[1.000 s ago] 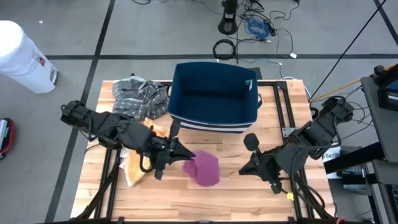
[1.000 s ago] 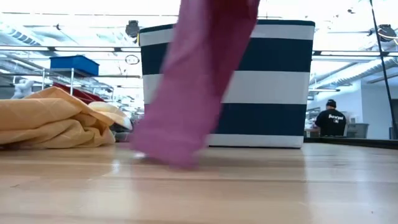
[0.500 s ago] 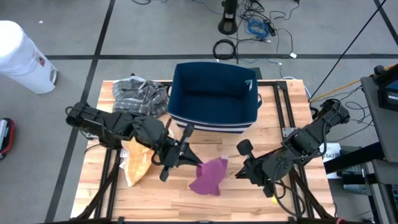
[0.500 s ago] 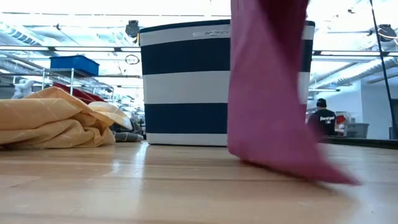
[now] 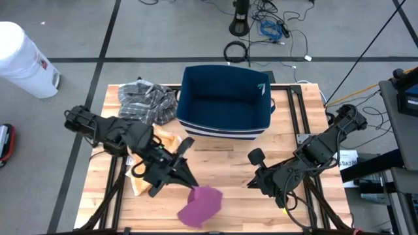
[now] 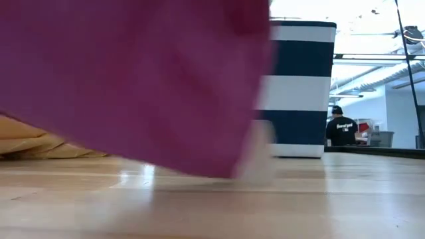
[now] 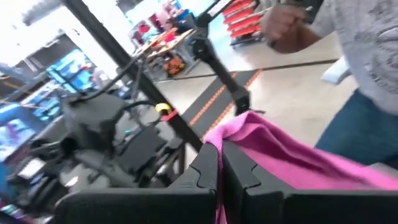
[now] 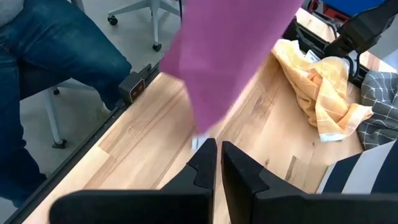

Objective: Fold towel
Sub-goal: Fold the purple towel

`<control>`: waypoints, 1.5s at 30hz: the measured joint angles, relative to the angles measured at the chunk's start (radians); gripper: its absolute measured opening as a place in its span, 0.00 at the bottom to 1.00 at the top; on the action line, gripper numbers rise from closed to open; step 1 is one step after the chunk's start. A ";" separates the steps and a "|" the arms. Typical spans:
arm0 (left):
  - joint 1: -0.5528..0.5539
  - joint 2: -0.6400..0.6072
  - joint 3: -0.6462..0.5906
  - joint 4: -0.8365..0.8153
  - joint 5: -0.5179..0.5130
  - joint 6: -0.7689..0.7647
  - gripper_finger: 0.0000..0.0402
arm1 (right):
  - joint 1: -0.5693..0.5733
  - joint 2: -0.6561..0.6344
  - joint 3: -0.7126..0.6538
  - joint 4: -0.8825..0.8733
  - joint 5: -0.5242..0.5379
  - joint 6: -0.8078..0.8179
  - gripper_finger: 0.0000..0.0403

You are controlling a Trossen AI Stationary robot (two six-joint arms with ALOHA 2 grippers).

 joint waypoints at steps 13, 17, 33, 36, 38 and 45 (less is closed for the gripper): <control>0.135 0.005 0.000 -0.244 -0.183 -0.156 0.00 | 0.000 -0.001 0.000 0.000 0.001 0.014 0.03; 0.173 0.032 0.000 -0.206 -0.180 -0.174 0.00 | -0.005 -0.001 0.000 0.001 0.004 0.014 0.03; 0.268 0.044 0.000 0.068 -0.280 -0.131 0.00 | -0.003 0.004 -0.314 0.227 0.112 0.152 0.03; 0.270 0.044 0.000 0.077 -0.278 -0.131 0.00 | -0.003 0.004 -0.390 0.235 0.187 0.225 0.03; 0.269 0.044 0.000 0.082 -0.258 -0.129 0.00 | -0.005 0.004 -0.445 0.263 0.193 0.262 0.03; 0.267 0.044 0.000 0.066 -0.217 -0.129 0.00 | -0.010 0.005 -0.618 0.453 0.319 0.324 0.14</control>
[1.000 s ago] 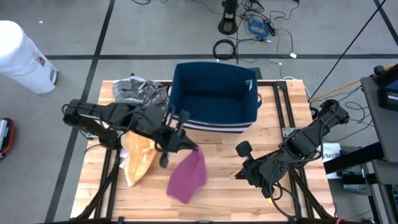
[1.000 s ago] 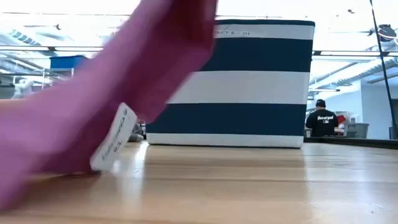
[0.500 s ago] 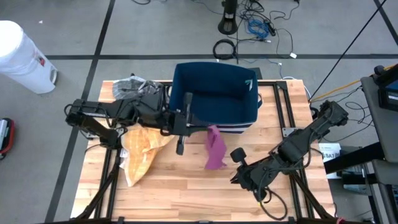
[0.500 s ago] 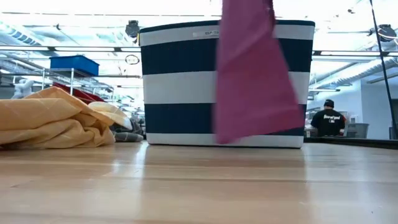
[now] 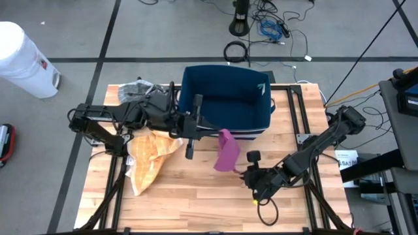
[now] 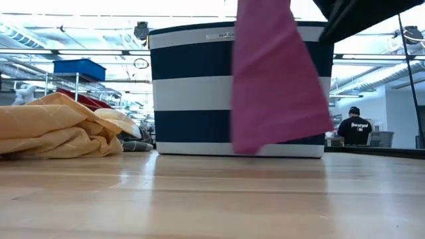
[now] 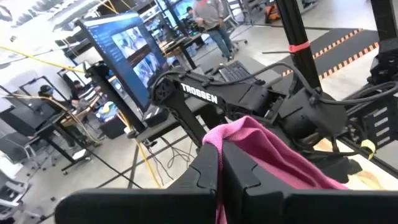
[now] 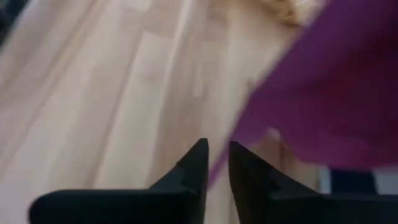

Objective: Fold towel
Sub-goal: Fold the purple towel

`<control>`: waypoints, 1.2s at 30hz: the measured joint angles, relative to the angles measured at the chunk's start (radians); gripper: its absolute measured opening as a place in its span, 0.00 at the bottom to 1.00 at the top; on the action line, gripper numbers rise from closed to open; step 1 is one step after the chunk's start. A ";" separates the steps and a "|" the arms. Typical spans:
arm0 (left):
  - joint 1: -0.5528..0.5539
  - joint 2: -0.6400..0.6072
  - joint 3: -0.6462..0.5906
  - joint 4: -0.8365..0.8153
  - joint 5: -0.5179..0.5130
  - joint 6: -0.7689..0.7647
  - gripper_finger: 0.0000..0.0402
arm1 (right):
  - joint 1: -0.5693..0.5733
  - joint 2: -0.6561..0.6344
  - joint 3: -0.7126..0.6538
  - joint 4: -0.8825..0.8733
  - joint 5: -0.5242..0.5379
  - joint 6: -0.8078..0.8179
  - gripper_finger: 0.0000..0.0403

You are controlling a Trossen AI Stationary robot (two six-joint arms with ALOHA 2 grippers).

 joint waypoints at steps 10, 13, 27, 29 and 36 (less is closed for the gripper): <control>-0.013 0.000 0.000 -0.008 0.003 -0.006 0.00 | -0.030 0.000 -0.119 0.219 0.447 -0.134 0.30; -0.018 0.000 0.000 -0.007 0.004 -0.011 0.00 | -0.060 0.000 -0.177 0.364 0.445 -0.191 0.32; -0.018 0.000 0.000 -0.007 0.004 -0.025 0.00 | -0.129 0.003 -0.313 0.949 0.388 -0.487 0.35; -0.018 0.001 0.000 -0.007 0.004 -0.026 0.00 | -0.130 0.003 -0.314 0.951 0.389 -0.489 0.35; -0.020 0.001 0.000 -0.018 0.019 -0.033 0.00 | -0.113 0.003 -0.314 1.092 0.426 -0.608 0.35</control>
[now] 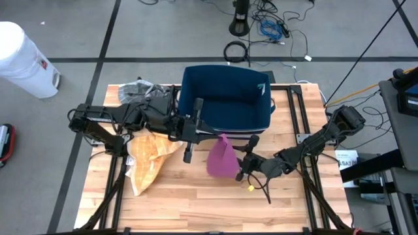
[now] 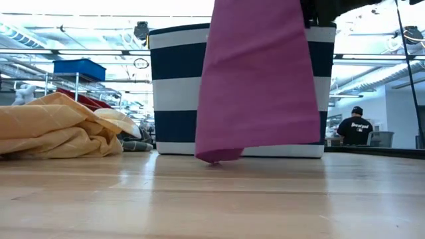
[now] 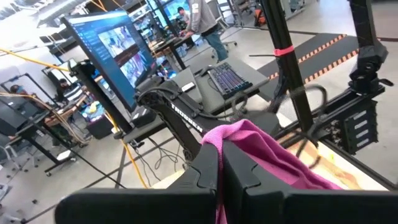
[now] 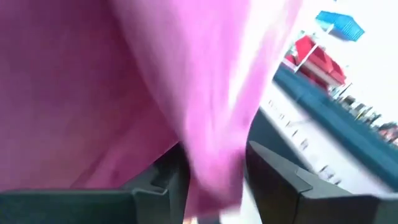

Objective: Fold towel
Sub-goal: Fold the purple towel

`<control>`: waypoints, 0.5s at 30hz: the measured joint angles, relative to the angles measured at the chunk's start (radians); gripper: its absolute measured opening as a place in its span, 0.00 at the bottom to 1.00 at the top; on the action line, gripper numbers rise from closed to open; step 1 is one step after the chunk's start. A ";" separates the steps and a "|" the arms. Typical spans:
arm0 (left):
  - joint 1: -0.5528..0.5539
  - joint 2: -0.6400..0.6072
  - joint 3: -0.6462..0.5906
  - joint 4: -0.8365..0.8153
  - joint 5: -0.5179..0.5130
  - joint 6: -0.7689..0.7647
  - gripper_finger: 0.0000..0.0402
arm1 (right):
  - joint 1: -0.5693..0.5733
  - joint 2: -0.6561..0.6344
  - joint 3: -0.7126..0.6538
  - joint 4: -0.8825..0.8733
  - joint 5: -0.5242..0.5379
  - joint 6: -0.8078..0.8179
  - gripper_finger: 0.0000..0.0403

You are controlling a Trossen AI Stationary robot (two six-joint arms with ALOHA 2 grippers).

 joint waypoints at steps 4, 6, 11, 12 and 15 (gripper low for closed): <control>0.000 0.000 0.000 -0.023 0.002 -0.016 0.00 | 0.036 -0.007 0.000 0.115 0.060 -0.141 0.35; 0.000 0.000 0.000 -0.028 0.002 -0.017 0.00 | 0.051 -0.012 0.000 0.155 0.073 -0.193 0.35; 0.000 0.000 0.000 -0.028 0.002 -0.017 0.00 | 0.072 -0.015 0.000 0.196 0.079 -0.238 0.35; 0.000 0.000 0.000 -0.028 0.002 -0.018 0.00 | 0.075 -0.015 0.000 0.201 0.085 -0.242 0.35; 0.000 0.000 0.000 -0.025 -0.006 -0.017 0.00 | 0.088 -0.015 0.000 0.203 0.098 -0.245 0.35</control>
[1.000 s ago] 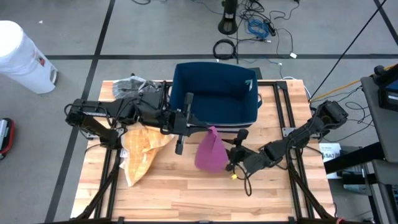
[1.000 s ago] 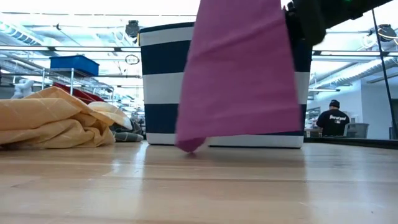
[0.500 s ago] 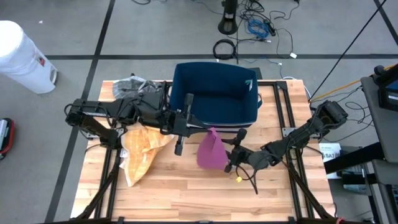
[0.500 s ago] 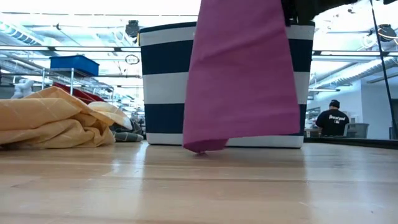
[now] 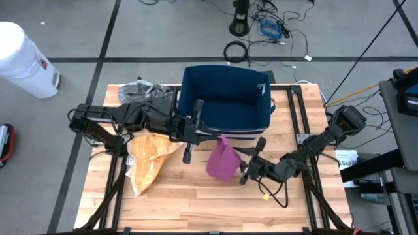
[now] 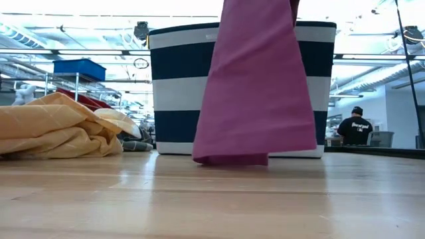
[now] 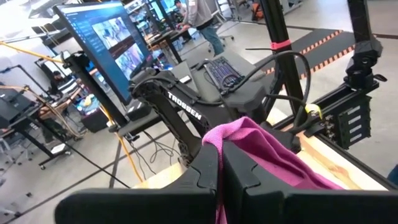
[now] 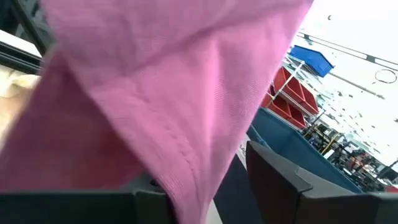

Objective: Fold towel
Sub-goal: Fold the purple towel

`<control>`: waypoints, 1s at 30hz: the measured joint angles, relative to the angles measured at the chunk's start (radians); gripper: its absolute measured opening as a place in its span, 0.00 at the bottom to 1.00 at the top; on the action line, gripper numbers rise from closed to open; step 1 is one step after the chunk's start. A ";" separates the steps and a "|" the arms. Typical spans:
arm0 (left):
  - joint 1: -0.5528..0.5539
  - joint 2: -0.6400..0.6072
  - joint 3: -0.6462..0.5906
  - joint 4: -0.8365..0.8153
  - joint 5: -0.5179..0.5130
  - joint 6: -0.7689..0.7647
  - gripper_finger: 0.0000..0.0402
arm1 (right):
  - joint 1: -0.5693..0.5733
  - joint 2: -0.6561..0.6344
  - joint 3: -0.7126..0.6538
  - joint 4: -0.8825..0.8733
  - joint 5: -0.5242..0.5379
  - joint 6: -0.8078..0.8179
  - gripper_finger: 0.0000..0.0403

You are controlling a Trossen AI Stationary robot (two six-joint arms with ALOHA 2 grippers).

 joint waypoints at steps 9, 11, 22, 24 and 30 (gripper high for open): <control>0.000 0.000 0.000 0.031 -0.013 -0.001 0.00 | 0.040 0.000 0.000 -0.017 0.070 0.006 0.35; 0.000 0.000 0.000 0.045 -0.004 -0.003 0.00 | 0.038 0.001 0.000 -0.023 0.071 0.030 0.35; -0.005 0.000 0.000 0.070 0.014 -0.053 0.00 | -0.017 0.020 0.000 -0.025 0.109 0.014 0.14; -0.009 0.000 0.000 0.069 0.014 -0.053 0.00 | -0.020 0.020 0.000 -0.024 0.106 -0.004 0.07; -0.019 0.000 0.000 0.021 0.011 -0.070 0.00 | 0.023 0.000 0.000 -0.020 0.166 -0.092 0.01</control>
